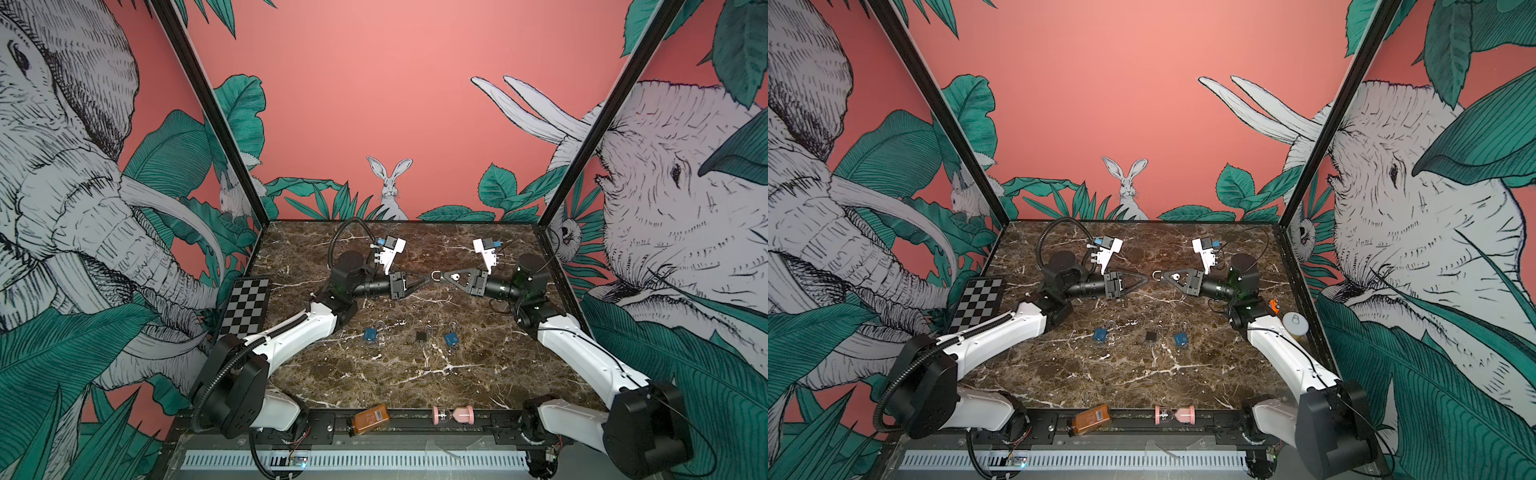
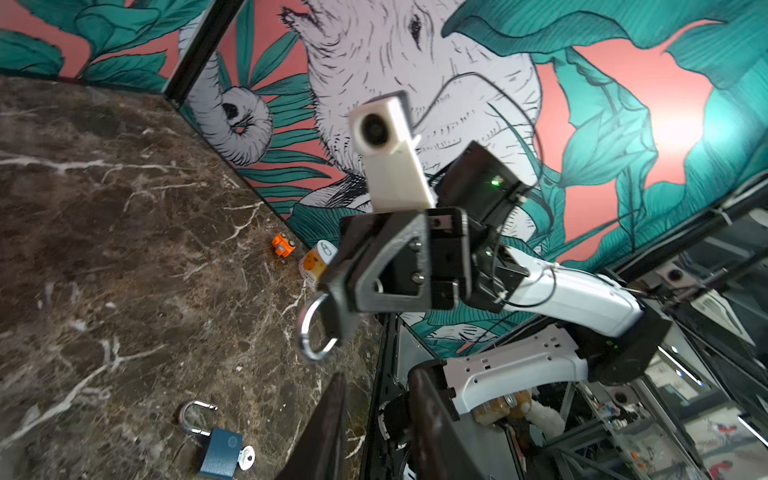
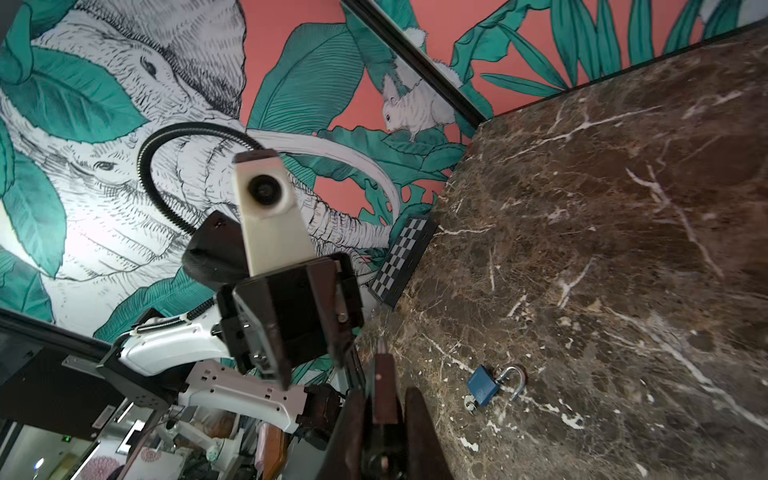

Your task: Lock with the key

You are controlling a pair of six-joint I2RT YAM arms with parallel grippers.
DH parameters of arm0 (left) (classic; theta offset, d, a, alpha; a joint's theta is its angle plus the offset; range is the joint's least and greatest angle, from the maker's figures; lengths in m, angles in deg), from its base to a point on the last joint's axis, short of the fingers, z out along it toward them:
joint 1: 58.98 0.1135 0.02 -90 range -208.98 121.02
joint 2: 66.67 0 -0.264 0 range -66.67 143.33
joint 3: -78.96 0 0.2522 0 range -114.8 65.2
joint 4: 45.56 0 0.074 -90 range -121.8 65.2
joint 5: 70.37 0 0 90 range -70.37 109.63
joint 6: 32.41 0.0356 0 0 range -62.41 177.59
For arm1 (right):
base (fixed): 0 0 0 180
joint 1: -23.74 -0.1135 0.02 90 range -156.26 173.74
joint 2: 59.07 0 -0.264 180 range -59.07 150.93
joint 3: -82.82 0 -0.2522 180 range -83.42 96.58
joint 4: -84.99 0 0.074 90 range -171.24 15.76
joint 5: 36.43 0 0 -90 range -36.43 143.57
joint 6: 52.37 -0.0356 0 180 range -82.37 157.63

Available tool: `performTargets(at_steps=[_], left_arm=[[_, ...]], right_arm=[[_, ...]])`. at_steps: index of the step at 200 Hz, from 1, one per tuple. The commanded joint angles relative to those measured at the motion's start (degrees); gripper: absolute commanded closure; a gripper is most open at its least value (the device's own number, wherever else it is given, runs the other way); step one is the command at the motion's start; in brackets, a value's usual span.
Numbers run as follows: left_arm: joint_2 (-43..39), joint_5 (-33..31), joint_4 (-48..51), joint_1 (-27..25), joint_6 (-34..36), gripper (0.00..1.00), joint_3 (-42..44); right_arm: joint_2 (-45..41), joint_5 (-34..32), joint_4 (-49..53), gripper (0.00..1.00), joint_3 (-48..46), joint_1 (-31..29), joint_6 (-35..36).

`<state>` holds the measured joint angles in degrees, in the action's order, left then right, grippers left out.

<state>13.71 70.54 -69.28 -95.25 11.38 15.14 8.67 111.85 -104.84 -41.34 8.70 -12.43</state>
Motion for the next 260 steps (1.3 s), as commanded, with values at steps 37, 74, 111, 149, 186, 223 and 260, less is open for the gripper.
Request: performTargets(at_steps=[37, 74, 111, 149, 186, 223, 260], left_arm=[[4.69, 8.35, -15.5, 0.02, -7.94, 0.68, -1.72], [4.06, 7.18, -11.95, 0.43, -4.77, 0.58, -1.33], [3.87, 7.29, -9.11, 0.48, -2.34, 0.47, -1.75], [4.87, 7.44, -10.17, 0.43, -3.17, 0.46, -2.29], [6.27, 7.9, -14.55, -0.08, -6.62, 0.5, -2.58], [6.55, 7.86, -14.47, -0.53, -6.86, 0.56, -2.99], [6.85, 8.19, -14.18, -1.14, -6.83, 0.69, -3.96]], right_arm=[[-2.01, 0.62, -4.22, 1.0, 0.4, 0.31, -1.35], [-3.99, 0.86, -3.07, 1.0, 0.36, 0.46, -1.16], [-7.0, 0.92, -1.62, 1.0, 0.43, 0.48, -0.29], [-7.63, 3.18, -3.67, 1.0, 0.11, 0.2, -1.82], [-7.12, 3.33, -3.45, 1.0, -0.07, -0.81, -1.37], [-6.25, 3.4, -2.94, 1.0, 0.41, -2.18, -0.73], [-5.61, 2.82, -1.87, 1.0, 0.8, -3.05, 0.39]])
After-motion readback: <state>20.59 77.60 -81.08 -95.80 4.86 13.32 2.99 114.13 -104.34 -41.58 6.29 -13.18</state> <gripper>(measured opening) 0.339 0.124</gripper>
